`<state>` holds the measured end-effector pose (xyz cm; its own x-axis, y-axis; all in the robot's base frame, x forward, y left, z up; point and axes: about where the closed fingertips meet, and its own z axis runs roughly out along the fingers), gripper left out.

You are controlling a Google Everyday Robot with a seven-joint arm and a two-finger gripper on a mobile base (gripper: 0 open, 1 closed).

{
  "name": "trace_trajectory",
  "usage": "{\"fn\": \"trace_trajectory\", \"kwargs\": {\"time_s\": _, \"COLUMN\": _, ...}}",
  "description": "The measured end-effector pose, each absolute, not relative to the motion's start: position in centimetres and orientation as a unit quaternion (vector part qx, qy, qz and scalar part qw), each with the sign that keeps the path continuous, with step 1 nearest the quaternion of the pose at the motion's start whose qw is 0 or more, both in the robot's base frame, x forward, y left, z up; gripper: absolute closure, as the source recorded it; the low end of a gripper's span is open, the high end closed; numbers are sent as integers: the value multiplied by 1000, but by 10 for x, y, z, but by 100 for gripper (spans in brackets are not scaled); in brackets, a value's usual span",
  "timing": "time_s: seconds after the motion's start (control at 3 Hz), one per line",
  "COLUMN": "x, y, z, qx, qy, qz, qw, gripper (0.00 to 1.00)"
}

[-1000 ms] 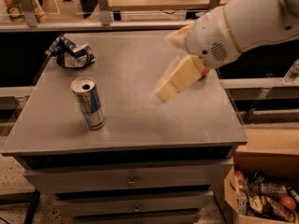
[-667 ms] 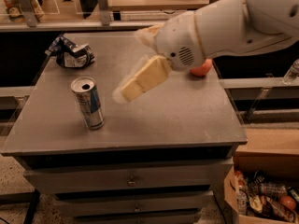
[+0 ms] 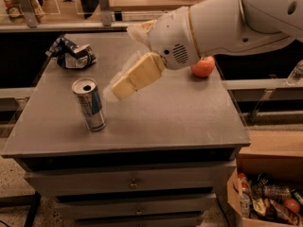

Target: Move redbull can near blue chip bag

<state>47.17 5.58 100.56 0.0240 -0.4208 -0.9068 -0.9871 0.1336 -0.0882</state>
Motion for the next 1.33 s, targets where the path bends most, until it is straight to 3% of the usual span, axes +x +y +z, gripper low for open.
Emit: {"fn": "trace_trajectory", "kwargs": {"time_s": 1.33, "x": 534, "y": 96, "z": 908, "qx": -554, "qy": 541, "qz": 323, "qw": 544, "gripper": 0}}
